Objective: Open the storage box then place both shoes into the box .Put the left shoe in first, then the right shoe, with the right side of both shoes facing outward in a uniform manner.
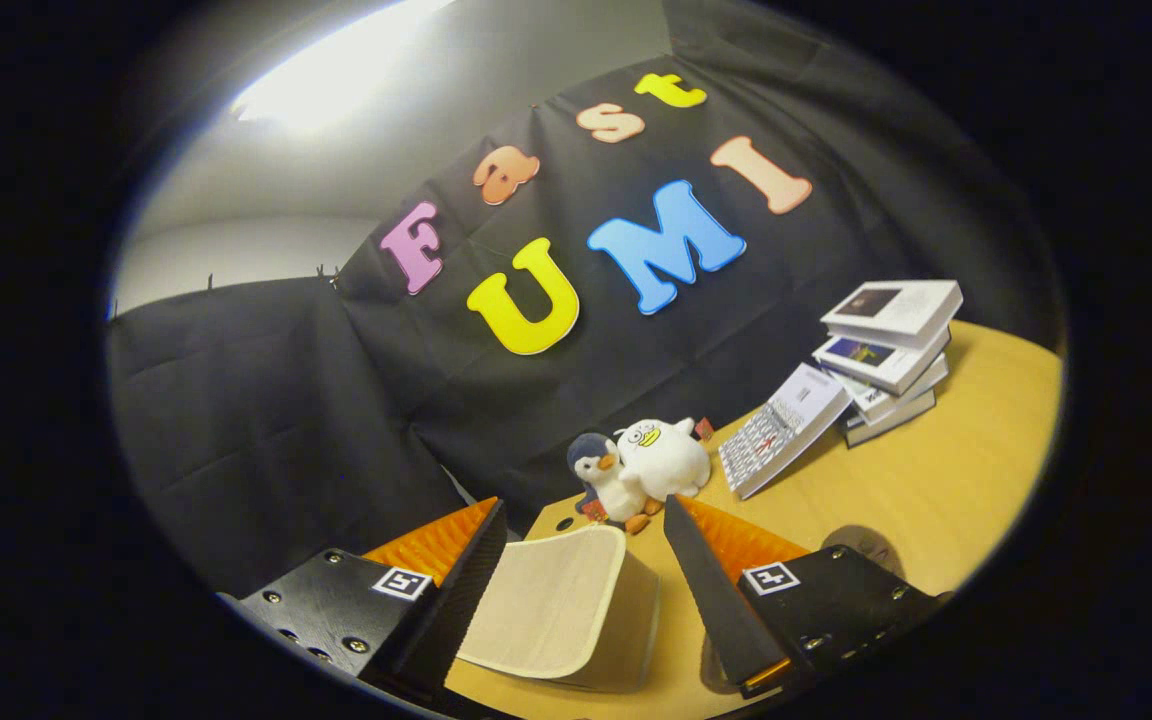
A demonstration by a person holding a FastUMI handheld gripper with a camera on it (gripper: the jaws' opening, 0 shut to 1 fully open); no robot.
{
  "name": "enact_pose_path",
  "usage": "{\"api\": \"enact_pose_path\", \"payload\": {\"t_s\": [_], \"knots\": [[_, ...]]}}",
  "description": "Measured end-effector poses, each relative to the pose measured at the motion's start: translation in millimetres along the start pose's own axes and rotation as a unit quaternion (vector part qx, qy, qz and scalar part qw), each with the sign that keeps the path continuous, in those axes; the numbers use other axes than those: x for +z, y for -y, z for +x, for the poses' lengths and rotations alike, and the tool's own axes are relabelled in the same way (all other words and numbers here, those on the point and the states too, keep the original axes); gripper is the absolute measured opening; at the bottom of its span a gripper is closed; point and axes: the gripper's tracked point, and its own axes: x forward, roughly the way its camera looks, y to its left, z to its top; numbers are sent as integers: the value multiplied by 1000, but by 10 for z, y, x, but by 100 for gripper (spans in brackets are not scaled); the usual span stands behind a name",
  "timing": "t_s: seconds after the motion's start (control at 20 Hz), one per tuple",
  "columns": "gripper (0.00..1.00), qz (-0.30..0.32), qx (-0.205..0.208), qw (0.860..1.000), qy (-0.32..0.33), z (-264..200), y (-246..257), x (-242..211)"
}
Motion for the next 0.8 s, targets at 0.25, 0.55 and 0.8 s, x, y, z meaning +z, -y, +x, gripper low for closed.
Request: {"api": "enact_pose_path", "payload": {"t_s": [0.25, 0.55, 0.8], "knots": [[97, 103, -4, 994, -43, 157, 173, -406], [97, 196, 13, 975, -101, 319, 137, -905], [97, 255, 17, 957, -139, 415, 124, -1246]]}}
